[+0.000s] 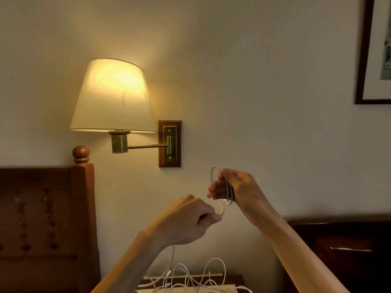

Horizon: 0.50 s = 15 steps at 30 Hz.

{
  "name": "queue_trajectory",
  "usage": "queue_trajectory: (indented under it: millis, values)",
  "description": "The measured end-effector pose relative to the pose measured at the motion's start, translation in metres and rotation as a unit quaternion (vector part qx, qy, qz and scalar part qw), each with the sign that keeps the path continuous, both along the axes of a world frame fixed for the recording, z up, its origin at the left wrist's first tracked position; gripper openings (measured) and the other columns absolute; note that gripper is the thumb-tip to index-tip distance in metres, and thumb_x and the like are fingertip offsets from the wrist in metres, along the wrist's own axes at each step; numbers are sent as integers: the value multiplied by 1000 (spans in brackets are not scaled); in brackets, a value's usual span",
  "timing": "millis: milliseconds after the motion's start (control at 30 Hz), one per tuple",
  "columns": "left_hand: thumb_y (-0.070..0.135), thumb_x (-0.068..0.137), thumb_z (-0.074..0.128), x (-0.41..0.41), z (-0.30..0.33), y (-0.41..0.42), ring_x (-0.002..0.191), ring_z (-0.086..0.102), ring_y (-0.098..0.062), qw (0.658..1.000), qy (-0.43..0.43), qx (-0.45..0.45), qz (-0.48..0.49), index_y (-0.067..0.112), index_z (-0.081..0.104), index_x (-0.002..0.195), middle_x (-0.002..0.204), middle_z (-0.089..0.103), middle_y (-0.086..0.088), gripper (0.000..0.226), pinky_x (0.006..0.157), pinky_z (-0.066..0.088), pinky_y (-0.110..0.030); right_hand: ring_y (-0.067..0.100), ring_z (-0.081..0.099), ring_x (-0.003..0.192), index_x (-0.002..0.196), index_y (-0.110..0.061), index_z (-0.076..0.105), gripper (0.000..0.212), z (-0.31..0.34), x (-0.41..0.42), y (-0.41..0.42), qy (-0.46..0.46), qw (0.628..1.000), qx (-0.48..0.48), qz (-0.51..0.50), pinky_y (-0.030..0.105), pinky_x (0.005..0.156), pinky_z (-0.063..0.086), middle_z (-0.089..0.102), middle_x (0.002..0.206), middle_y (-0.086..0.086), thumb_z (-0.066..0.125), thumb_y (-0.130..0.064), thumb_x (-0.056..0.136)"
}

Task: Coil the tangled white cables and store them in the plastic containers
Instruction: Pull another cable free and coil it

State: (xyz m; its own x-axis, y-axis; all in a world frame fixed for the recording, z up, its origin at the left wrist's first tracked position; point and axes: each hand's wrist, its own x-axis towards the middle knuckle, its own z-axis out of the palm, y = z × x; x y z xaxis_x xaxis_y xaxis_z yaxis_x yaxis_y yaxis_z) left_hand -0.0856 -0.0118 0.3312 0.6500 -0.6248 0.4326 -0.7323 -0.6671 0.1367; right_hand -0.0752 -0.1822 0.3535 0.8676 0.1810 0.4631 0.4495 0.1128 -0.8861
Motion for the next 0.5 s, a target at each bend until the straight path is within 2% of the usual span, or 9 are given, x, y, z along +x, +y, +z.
queue_trajectory:
  millis: [100, 200, 300, 400, 500]
  values:
    - [39, 98, 50, -11, 9, -5, 46, 47, -6, 998, -46, -12, -50, 30, 55, 70, 52, 43, 17, 30, 52, 33, -12, 22, 70, 66, 85, -5, 60, 32, -5, -3, 5, -22, 997, -61, -29, 24, 60, 55, 73, 73, 11, 38, -17, 105]
    - [37, 99, 49, -8, 10, -3, 47, 49, -2, 986, -143, -52, -69, 27, 66, 87, 56, 45, 24, 23, 51, 32, -8, 12, 57, 52, 78, -8, 61, 35, -11, -2, 3, -36, 990, -122, -61, 16, 49, 43, 62, 57, 0, 41, -19, 104]
    - [35, 100, 46, 3, 8, 0, 54, 55, 0, 971, -212, -85, -69, 26, 65, 89, 66, 63, 16, 24, 57, 36, -5, 18, 61, 52, 76, -6, 61, 40, -13, -3, 3, -44, 990, -135, -24, 22, 53, 47, 63, 58, 5, 38, -20, 105]
    - [36, 101, 43, 16, 7, 3, 54, 47, 2, 956, -267, -119, -33, 24, 63, 88, 65, 55, 18, 27, 58, 30, -4, 18, 57, 48, 79, -3, 62, 43, -14, -5, 5, -38, 985, -169, -19, 25, 55, 46, 61, 55, 8, 34, -23, 106]
    - [43, 100, 41, 29, 2, 3, 57, 48, 2, 946, -286, -153, -4, 23, 63, 86, 67, 60, 16, 33, 57, 31, -4, 17, 46, 43, 74, -7, 59, 45, -16, -4, 4, 3, 988, -154, -17, 26, 52, 42, 52, 48, 5, 32, -25, 105]
